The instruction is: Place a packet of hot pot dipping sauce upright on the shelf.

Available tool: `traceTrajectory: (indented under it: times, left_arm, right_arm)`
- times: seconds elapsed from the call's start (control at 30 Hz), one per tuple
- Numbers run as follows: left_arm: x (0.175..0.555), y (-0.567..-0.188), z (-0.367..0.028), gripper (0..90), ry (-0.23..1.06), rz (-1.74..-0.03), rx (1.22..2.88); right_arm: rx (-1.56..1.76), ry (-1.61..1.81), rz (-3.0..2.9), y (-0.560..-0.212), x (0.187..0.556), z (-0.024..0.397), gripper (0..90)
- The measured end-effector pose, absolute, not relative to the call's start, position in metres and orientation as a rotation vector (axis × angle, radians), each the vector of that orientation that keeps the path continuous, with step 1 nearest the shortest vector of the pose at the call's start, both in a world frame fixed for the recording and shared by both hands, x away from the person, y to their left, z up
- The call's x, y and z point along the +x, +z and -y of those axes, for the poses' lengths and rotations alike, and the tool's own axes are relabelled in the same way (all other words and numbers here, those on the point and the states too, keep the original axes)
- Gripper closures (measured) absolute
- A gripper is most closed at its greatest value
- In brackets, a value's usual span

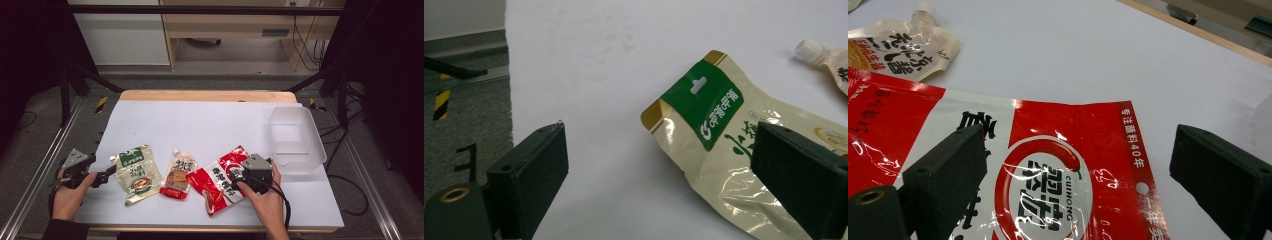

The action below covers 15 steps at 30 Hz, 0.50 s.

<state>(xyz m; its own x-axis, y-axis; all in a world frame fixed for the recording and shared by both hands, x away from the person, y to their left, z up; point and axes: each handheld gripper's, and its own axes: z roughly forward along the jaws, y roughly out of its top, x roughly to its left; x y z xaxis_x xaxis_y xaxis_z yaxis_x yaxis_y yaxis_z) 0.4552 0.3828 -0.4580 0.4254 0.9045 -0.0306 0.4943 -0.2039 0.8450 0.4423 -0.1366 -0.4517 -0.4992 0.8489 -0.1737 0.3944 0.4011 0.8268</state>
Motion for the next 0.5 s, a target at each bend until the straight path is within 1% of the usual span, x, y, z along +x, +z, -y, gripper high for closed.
traceTrajectory:
  times: [0.1,0.2,0.27,0.5]
  left_arm:
    - [0.456,-0.4583,-0.3802,7.8,0.61,-1.182,1.854]
    - [0.4554,-0.4576,-0.3788,8.4,0.639,-1.176,1.862]
    - [0.4555,-0.4582,-0.3784,9.6,0.639,-1.181,1.869]
    - [0.4595,-0.4592,-0.3746,12.7,0.591,-1.167,1.913]
  right_arm:
    - [1.057,0.994,-2.073,-0.4521,0.4426,0.137,8.5]
    - [1.052,0.985,-2.076,-0.4524,0.4425,0.1366,8.5]
    - [1.028,1.005,-2.091,-0.4514,0.4413,0.1358,6.0]
    - [0.964,0.986,-2.098,-0.4495,0.4386,0.1314,6.5]
